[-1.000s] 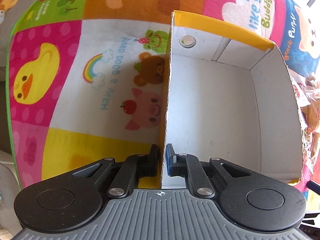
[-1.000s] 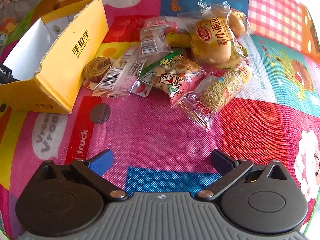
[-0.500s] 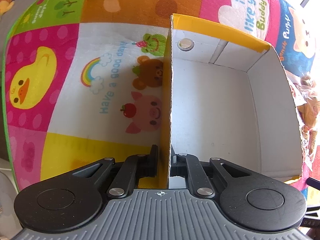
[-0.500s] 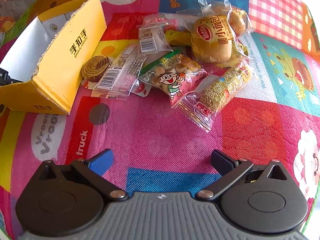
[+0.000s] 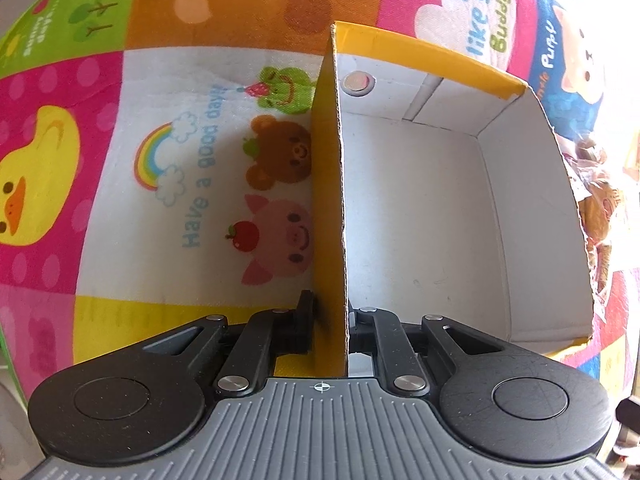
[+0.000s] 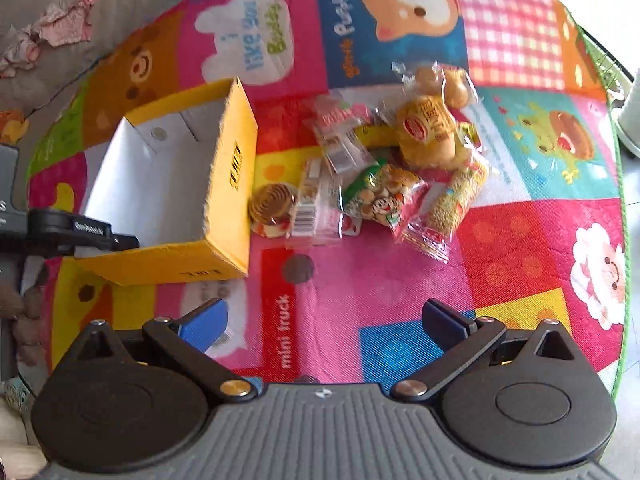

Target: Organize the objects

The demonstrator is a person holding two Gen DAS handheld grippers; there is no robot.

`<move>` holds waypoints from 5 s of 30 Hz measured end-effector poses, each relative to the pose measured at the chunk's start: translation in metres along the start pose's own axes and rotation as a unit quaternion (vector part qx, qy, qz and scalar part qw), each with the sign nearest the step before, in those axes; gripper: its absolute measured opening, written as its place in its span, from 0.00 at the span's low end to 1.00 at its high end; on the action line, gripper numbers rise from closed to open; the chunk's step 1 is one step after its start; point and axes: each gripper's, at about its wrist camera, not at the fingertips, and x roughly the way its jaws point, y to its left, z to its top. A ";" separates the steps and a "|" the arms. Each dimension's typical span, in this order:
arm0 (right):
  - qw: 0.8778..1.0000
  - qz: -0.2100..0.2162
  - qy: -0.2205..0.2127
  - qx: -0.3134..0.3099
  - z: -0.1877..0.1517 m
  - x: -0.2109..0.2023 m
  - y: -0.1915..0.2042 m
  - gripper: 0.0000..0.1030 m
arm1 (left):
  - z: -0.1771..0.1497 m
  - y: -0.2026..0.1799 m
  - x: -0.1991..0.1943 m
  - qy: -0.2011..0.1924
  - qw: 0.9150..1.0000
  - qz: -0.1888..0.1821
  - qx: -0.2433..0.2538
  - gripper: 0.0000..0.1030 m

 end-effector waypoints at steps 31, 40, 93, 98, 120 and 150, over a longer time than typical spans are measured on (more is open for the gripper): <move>0.989 0.053 0.014 -0.134 0.058 0.072 -0.004 0.56 | -0.024 -0.009 -0.006 -0.009 0.999 0.026 -0.031 0.11; 0.997 0.047 0.057 -0.008 0.084 0.128 -0.010 0.52 | -0.033 0.005 -0.009 -0.001 0.999 0.021 -0.043 0.11; 0.996 0.051 0.066 0.008 0.021 0.081 -0.090 0.62 | -0.026 -0.001 -0.003 0.001 0.998 0.012 -0.064 0.13; 0.996 0.012 -0.003 0.091 0.047 0.065 -0.125 0.47 | -0.026 0.000 -0.004 0.001 0.998 0.012 -0.065 0.13; 0.996 0.022 0.072 0.049 0.019 0.025 -0.096 0.32 | -0.026 0.001 -0.004 0.000 0.998 0.005 -0.055 0.13; 0.984 0.131 -0.047 -0.115 0.103 -0.024 0.104 0.28 | -0.028 0.003 0.002 -0.011 0.999 -0.015 -0.028 0.16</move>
